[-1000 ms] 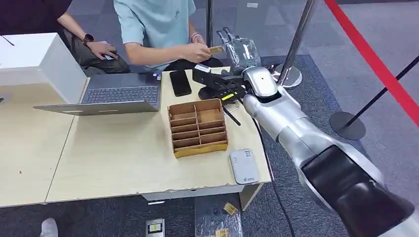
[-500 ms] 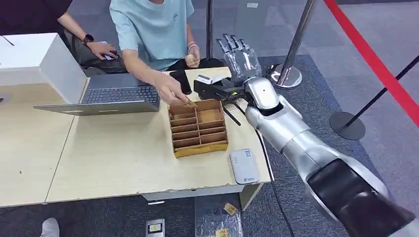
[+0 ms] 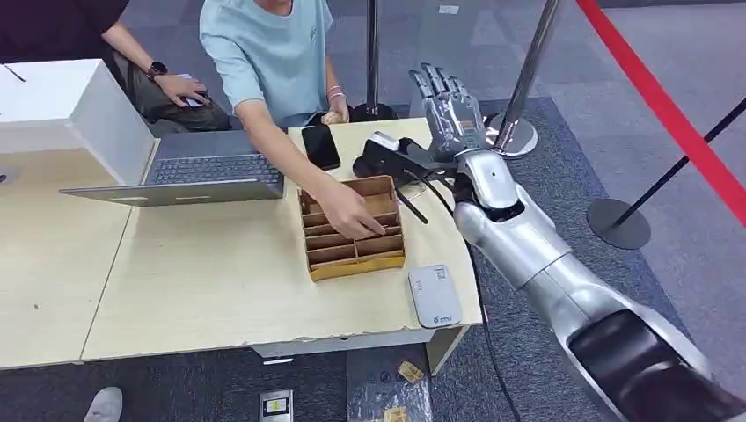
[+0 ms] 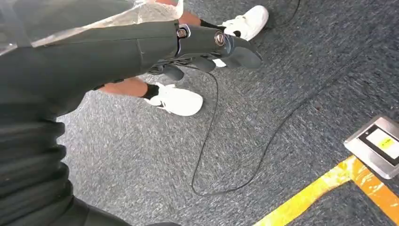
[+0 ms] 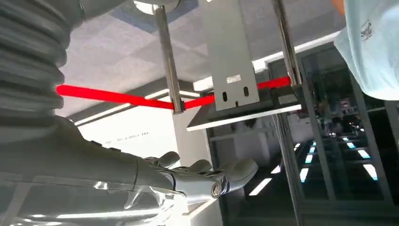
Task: Pass the card to the sensor for recognition and then transmit it.
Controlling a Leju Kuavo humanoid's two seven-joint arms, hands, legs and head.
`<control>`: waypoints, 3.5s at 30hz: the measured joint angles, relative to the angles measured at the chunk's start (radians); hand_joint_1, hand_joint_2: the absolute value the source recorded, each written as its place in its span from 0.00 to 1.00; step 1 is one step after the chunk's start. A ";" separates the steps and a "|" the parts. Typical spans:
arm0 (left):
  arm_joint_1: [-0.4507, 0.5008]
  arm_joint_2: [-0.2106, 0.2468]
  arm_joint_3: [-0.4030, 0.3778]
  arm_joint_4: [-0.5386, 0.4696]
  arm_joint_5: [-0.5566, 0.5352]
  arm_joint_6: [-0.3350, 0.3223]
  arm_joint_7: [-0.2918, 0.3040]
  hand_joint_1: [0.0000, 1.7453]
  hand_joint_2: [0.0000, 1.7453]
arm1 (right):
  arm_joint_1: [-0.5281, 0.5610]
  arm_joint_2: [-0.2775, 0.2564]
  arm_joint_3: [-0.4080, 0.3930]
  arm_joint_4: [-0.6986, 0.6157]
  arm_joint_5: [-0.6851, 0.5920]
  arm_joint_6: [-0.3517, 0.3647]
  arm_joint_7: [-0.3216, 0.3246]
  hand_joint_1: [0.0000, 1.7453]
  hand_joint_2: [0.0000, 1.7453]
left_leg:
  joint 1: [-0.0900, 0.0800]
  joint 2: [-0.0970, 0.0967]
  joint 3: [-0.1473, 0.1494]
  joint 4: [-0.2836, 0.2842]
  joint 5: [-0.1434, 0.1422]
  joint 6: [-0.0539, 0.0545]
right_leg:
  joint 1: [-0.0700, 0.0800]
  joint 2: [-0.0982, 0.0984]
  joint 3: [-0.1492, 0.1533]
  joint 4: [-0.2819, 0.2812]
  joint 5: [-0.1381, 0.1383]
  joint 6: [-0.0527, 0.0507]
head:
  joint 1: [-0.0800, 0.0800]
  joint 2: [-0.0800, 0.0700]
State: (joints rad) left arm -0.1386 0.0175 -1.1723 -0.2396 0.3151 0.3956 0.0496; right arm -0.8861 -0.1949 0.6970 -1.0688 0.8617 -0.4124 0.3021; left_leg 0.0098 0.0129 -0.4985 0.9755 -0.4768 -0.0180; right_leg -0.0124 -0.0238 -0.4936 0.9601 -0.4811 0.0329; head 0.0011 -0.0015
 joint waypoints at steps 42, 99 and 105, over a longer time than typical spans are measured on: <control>0.017 -0.010 0.025 0.000 0.016 0.013 -0.009 0.00 1.00 | 0.182 -0.023 0.045 -0.099 -0.078 0.148 -0.021 0.64 1.00 | 0.000 0.000 -0.001 0.000 0.000 0.000 | 0.000 0.000 0.000 0.000 0.000 0.000 | 0.000 0.000; 0.020 -0.034 0.025 0.000 0.005 0.000 0.004 0.00 1.00 | 0.236 0.093 0.106 0.098 -0.117 0.112 -0.082 0.99 1.00 | 0.000 0.000 0.000 0.000 0.000 0.000 | 0.000 0.000 0.000 0.000 0.000 0.000 | 0.000 0.000; 0.020 -0.034 0.025 0.000 0.003 -0.005 0.006 0.00 1.00 | 0.236 0.101 0.106 0.108 -0.143 0.093 -0.100 1.00 1.00 | 0.000 0.000 0.000 0.000 0.000 0.000 | 0.000 0.000 0.001 0.000 0.000 0.000 | 0.000 0.000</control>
State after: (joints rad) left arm -0.1185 -0.0168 -1.1471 -0.2396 0.3181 0.3906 0.0553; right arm -0.6503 -0.0938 0.8026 -0.9613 0.7183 -0.3189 0.2026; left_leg 0.0098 0.0129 -0.4986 0.9753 -0.4768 -0.0180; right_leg -0.0124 -0.0239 -0.4930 0.9600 -0.4812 0.0329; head 0.0011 -0.0015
